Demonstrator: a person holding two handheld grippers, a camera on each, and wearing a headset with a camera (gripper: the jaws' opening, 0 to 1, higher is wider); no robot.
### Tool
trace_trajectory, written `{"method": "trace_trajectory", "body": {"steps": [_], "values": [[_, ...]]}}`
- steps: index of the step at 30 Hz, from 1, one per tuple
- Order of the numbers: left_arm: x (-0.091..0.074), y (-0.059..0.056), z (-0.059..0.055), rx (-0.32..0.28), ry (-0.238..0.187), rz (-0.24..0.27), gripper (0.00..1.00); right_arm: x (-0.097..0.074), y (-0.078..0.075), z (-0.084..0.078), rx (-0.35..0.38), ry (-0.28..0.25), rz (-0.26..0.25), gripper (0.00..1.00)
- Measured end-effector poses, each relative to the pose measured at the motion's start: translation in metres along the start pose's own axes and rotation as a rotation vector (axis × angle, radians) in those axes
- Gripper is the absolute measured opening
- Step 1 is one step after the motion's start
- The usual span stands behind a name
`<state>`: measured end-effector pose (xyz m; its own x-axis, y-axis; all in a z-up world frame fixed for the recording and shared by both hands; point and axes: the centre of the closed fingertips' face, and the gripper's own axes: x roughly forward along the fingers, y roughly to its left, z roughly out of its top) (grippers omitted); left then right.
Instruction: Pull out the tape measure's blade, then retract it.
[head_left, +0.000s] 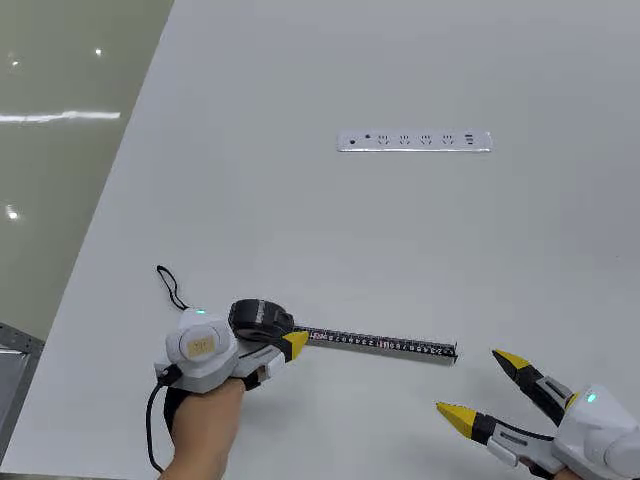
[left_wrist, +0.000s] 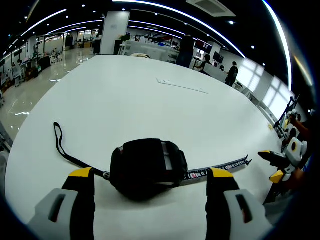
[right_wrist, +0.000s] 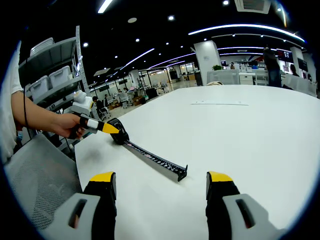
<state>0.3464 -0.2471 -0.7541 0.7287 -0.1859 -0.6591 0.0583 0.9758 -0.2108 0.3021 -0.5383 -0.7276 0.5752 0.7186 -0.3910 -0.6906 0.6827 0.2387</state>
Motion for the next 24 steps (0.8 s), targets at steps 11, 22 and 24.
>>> {"method": "trace_trajectory", "body": {"steps": [11, 22, 24], "values": [[0.007, -0.002, 0.001, -0.020, 0.006, 0.010, 0.90, 0.000, -0.003, 0.000, 0.003, -0.001, -0.002, 0.74], [0.010, -0.003, -0.001, -0.036, 0.016, 0.007, 0.87, -0.001, -0.004, -0.002, 0.007, -0.003, -0.002, 0.73], [0.011, -0.004, -0.002, -0.042, 0.020, 0.005, 0.86, -0.001, -0.004, -0.002, 0.009, -0.002, -0.003, 0.72]]}}
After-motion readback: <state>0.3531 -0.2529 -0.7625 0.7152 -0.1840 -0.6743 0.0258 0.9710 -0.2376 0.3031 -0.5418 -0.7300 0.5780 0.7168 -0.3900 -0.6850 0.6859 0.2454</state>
